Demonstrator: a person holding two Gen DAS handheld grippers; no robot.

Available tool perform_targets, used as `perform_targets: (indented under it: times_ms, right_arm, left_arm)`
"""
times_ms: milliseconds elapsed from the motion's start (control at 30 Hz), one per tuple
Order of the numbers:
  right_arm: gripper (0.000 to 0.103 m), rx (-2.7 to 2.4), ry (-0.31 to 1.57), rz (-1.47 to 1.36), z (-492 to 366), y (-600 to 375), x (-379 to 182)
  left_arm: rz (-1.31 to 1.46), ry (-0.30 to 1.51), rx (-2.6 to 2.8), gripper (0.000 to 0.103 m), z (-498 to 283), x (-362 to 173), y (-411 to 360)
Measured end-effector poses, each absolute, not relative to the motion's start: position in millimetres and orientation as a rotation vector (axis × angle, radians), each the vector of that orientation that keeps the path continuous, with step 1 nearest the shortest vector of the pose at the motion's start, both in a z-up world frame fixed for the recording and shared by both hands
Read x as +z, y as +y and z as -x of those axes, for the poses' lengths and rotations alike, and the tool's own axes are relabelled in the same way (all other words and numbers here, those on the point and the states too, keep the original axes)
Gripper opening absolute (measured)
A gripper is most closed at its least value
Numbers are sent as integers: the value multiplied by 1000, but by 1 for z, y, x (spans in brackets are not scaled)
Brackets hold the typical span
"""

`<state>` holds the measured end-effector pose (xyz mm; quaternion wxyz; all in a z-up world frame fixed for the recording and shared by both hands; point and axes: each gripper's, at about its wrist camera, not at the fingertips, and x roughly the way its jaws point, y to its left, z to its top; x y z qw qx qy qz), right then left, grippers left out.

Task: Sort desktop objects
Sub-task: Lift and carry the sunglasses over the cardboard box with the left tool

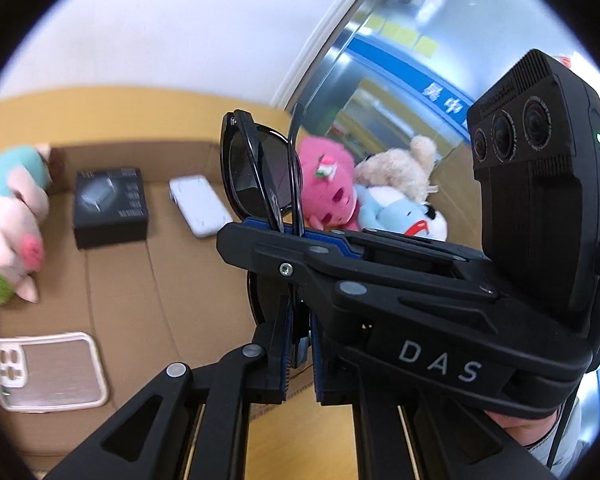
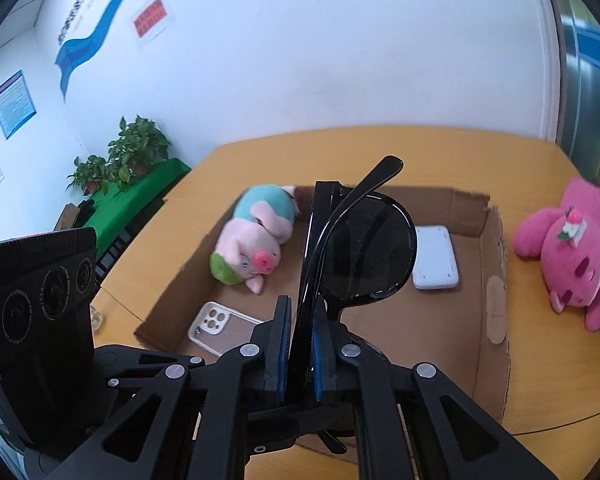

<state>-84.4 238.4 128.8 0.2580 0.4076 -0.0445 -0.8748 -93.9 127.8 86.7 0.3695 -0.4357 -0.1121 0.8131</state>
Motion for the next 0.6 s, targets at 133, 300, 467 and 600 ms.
perform_targets:
  times_ms: [133, 300, 467, 600]
  right_arm:
    - [8, -2342, -120, -1232, 116, 251, 90]
    - [8, -2270, -205, -1401, 150, 274, 38]
    - [8, -2201, -300, -1521, 163, 288, -2]
    - [8, -2163, -340, -1589, 165, 290, -20]
  left_arm:
    - [1256, -360, 2003, 7, 122, 50, 145]
    - [1438, -416, 1905, 7, 142, 7, 163]
    - [1563, -431, 1859, 7, 146, -19, 170]
    - [1631, -447, 1831, 8, 146, -31, 172]
